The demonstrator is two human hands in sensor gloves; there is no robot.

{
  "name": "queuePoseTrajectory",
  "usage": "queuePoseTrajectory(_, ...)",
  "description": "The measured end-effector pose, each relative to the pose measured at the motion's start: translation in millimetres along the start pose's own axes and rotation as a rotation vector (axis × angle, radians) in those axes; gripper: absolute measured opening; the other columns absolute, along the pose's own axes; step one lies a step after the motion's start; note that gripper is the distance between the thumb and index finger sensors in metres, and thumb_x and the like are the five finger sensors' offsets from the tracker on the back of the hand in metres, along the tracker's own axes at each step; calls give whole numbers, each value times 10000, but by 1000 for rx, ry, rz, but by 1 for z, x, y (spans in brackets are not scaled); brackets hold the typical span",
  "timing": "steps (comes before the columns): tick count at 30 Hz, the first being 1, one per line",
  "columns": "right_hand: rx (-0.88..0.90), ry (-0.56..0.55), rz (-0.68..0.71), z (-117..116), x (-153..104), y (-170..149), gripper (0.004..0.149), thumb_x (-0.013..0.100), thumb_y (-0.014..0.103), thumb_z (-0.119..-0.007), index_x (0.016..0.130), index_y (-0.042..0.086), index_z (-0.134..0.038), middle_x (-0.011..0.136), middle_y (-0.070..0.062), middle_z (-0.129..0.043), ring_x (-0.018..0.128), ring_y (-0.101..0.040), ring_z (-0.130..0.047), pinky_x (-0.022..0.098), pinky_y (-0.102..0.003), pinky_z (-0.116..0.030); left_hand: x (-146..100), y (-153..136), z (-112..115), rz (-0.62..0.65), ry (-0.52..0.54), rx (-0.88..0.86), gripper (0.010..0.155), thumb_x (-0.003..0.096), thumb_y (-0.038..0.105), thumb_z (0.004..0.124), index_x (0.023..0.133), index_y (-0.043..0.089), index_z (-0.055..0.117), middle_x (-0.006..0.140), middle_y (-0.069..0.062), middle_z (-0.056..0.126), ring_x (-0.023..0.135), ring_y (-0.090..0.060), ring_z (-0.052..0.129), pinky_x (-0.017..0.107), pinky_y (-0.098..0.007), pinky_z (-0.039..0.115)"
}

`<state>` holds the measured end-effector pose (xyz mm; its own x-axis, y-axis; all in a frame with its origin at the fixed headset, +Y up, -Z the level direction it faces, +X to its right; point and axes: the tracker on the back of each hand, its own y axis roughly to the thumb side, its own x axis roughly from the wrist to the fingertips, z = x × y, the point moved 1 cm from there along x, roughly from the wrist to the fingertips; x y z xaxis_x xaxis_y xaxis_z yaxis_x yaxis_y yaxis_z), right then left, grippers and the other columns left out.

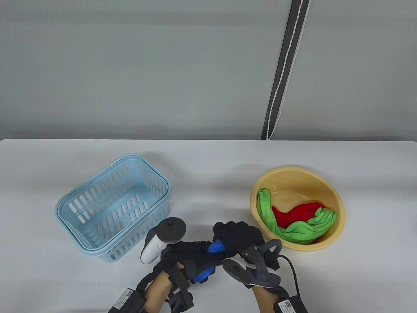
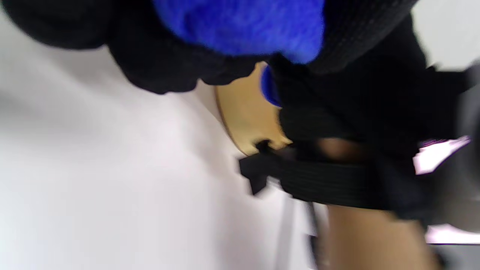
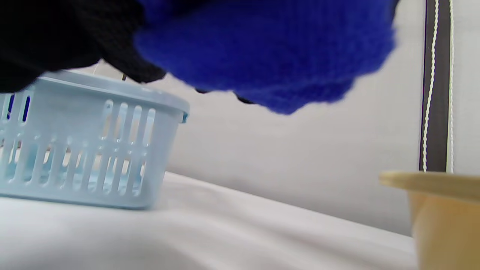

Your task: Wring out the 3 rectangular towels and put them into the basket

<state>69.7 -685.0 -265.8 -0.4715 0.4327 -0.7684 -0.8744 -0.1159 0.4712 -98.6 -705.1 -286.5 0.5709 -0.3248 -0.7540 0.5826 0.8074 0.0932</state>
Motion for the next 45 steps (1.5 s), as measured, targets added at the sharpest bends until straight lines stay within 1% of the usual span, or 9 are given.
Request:
queuePoseTrajectory(5,7,-36,-36,8,-3,-4,731,448,475,-954,1050,249,-606,996,-117,-818,840,-376,-911,576,-623,-761,-20,28,-12,-35,180,276,711,543,617,817,1005,89,701,788,-122,957,552,-362,1017,472,-567,848)
queuePoseTrajectory(10,98,-56,-102,23,-1,-6,871,472,496,-920,1145,247,-427,1151,-192,-604,995,-477,-723,647,-691,-653,-44,53,-31,-53,379,513,727,525,604,840,1035,110,685,859,-122,935,615,-375,1008,509,-581,834)
queuePoseTrajectory(14,147,-36,-138,33,2,-14,936,497,485,-896,1169,249,-288,1198,-220,-474,1045,-516,-617,674,-724,-589,-70,61,-63,-127,598,668,735,519,599,836,1045,113,670,886,-128,921,647,-387,997,525,-592,824)
queuePoseTrajectory(18,116,24,-173,41,5,-32,946,509,483,-886,1173,250,-253,1213,-224,-427,1065,-529,-568,685,-735,-562,-93,55,-101,-220,733,710,765,515,608,831,1062,108,643,921,-140,897,686,-404,980,538,-601,813)
queuePoseTrajectory(22,105,77,-227,52,8,-57,951,519,487,-875,1173,262,-222,1227,-219,-373,1088,-535,-508,699,-746,-525,-107,35,-138,-327,790,635,807,516,601,832,1092,95,584,965,-165,854,737,-433,945,555,-618,790)
queuePoseTrajectory(30,39,158,-350,71,11,-114,949,527,485,-868,1175,264,-211,1233,-222,-341,1099,-542,-470,709,-754,-497,-108,-14,-171,-575,741,590,839,521,577,839,1122,91,513,1017,-192,798,808,-464,898,584,-639,759)
queuePoseTrajectory(35,33,221,-409,71,14,-135,944,529,483,-867,1176,260,-216,1234,-226,-332,1099,-549,-460,708,-756,-495,-98,-35,-172,-708,602,560,888,526,579,833,1147,82,439,1082,-220,732,876,-494,844,616,-656,728)
queuePoseTrajectory(41,49,281,-442,63,18,-147,943,531,482,-864,1177,262,-213,1237,-224,-315,1105,-547,-443,713,-756,-488,-92,-46,-169,-781,520,584,914,539,591,797,1169,89,365,1185,-239,596,974,-539,733,660,-686,670)
queuePoseTrajectory(45,61,308,-464,59,21,-155,941,532,481,-863,1178,261,-216,1237,-225,-316,1106,-546,-448,711,-755,-496,-96,-44,-165,-675,523,544,874,551,589,757,1166,108,361,1199,-220,561,1005,-540,679,676,-686,643)
